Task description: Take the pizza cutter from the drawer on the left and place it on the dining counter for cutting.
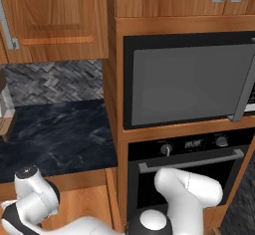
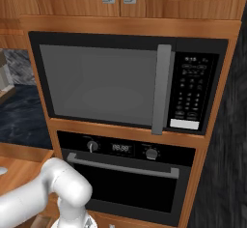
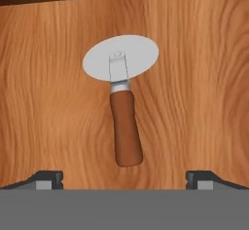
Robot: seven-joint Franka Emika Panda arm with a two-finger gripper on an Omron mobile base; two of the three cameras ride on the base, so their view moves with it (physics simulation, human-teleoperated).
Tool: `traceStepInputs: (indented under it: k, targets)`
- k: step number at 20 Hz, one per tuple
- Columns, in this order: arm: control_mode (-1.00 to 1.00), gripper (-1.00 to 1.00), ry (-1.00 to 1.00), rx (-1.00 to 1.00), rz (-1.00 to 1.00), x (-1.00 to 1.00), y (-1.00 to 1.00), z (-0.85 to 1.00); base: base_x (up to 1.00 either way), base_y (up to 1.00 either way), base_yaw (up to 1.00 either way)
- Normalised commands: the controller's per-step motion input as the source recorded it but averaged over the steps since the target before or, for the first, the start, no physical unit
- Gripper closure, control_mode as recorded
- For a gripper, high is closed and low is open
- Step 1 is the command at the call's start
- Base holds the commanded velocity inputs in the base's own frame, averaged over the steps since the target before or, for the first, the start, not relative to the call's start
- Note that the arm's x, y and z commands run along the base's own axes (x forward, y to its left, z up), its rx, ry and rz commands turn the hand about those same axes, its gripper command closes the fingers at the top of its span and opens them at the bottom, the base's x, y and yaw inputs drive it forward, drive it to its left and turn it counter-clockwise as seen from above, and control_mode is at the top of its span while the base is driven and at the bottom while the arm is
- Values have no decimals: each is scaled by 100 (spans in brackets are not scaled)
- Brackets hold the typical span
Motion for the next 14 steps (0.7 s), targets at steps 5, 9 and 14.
traceStepInputs:
  k: [5,9,14]
  targets:
    - [-100,-100,0,0,0,3,0,-32,0,0,0]
    - [-100,-100,0,0,0,0,0,-26,0,0,0]
    - [-100,-100,0,0,0,2,0,-20,0,0,0]
